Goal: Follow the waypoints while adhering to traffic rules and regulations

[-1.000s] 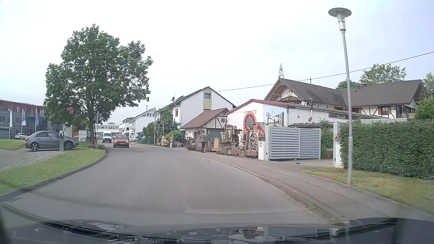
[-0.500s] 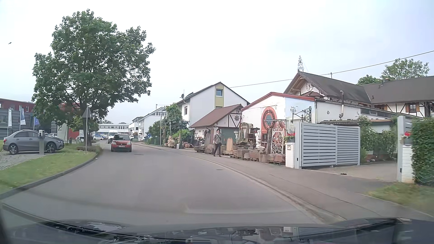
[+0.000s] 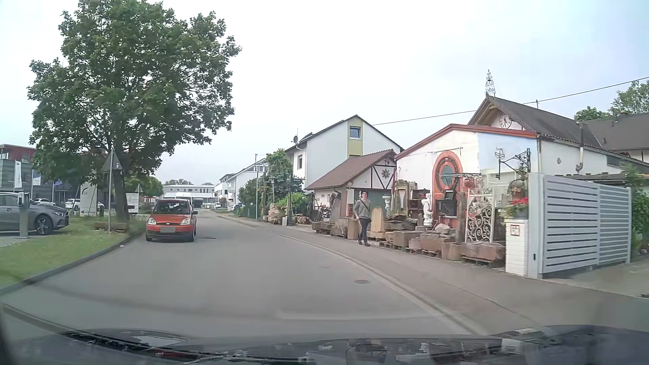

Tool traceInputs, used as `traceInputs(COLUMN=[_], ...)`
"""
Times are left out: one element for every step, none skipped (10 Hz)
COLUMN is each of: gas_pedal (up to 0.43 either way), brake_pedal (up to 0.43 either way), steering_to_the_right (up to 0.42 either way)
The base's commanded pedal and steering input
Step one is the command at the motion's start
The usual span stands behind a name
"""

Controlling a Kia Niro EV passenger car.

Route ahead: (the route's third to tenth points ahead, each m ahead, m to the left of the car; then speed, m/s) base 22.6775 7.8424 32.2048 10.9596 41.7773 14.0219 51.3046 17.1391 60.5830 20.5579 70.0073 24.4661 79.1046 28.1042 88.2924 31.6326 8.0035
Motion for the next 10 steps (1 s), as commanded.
traceInputs(gas_pedal=[0.110,0.110,0.110,0.110,0.110,0.110,0.110,0.110,0.110,0.110], brake_pedal=[0.000,0.000,0.000,0.000,0.000,0.000,0.000,0.000,0.000,0.000], steering_to_the_right=[-0.088,-0.089,-0.091,-0.092,-0.093,-0.094,-0.095,-0.095,-0.095,-0.095])
